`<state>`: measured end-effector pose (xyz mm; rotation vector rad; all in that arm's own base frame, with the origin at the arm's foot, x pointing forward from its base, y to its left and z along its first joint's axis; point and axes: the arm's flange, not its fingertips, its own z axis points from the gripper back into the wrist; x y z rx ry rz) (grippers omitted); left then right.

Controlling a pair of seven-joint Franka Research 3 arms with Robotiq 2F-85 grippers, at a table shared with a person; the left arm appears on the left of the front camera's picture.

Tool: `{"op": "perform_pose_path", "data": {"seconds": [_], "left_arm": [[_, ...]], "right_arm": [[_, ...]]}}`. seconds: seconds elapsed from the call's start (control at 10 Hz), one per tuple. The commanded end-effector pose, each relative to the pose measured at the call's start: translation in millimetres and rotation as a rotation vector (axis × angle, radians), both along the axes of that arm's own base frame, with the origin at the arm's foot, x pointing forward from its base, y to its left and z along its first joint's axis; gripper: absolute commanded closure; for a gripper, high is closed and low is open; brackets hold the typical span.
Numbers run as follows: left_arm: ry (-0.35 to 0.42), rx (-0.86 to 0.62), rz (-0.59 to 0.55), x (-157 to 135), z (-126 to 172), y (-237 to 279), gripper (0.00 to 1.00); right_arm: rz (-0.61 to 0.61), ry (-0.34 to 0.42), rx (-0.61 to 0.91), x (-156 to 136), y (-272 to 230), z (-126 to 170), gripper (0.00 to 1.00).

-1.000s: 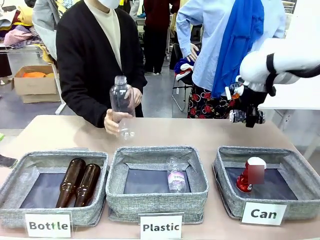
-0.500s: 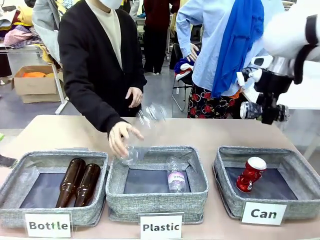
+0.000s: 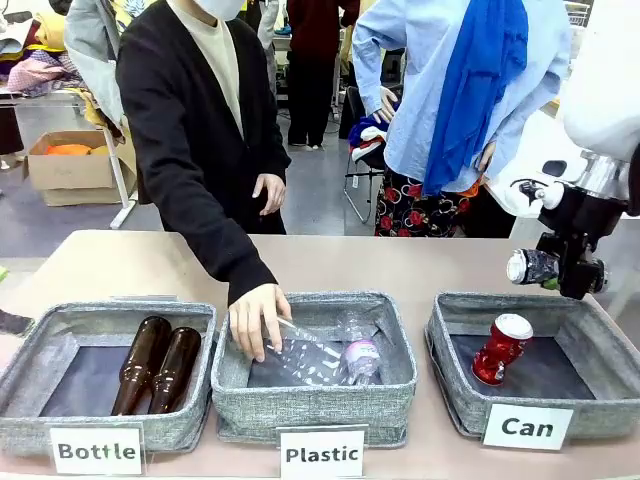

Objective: Sort the can waste into the basket.
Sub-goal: Pick up the can waste from the table and place it in the right Fabric basket.

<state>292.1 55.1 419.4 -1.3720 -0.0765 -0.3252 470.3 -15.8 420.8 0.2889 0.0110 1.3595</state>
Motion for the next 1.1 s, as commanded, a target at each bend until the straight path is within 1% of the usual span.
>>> {"op": "perform_pose_path", "data": {"seconds": [0.0, 0.1, 0.2, 0.3, 0.4, 0.6, 0.7, 0.9, 1.0], "left_arm": [[0.002, 0.0, -0.01, -4.7, 0.2, 2.8, 0.0], [0.002, 0.0, -0.01, -4.7, 0.2, 2.8, 0.0], [0.002, 0.0, -0.01, -4.7, 0.2, 2.8, 0.0], [0.002, 0.0, -0.01, -4.7, 0.2, 2.8, 0.0], [0.002, 0.0, -0.01, -4.7, 0.2, 2.8, 0.0], [0.002, 0.0, -0.01, -4.7, 0.2, 2.8, 0.0], [0.002, 0.0, -0.01, -4.7, 0.2, 2.8, 0.0], [0.002, 0.0, -0.01, -4.7, 0.2, 2.8, 0.0], [0.002, 0.0, -0.01, -4.7, 0.2, 2.8, 0.0]], "right_arm": [[0.02, -0.013, 0.045, 2.4, 3.9, 3.8, 1.0], [0.022, -0.009, 0.049, 4.3, 3.6, 4.0, 1.0], [0.025, -0.008, 0.044, 4.8, 2.3, 3.1, 0.5], [0.027, 0.003, 0.031, 4.9, 2.8, 2.8, 0.41], [0.023, 0.004, 0.029, 5.1, 2.6, 3.8, 0.0], [0.013, 0.004, 0.033, 4.5, 1.0, 4.0, 0.0], [0.01, 0.009, 0.037, 4.8, 1.3, 3.2, 0.18], [0.012, 0.017, 0.039, 4.9, 1.3, 2.7, 0.0], [0.016, 0.017, 0.044, 3.9, 1.4, 3.4, 0.0]]}}
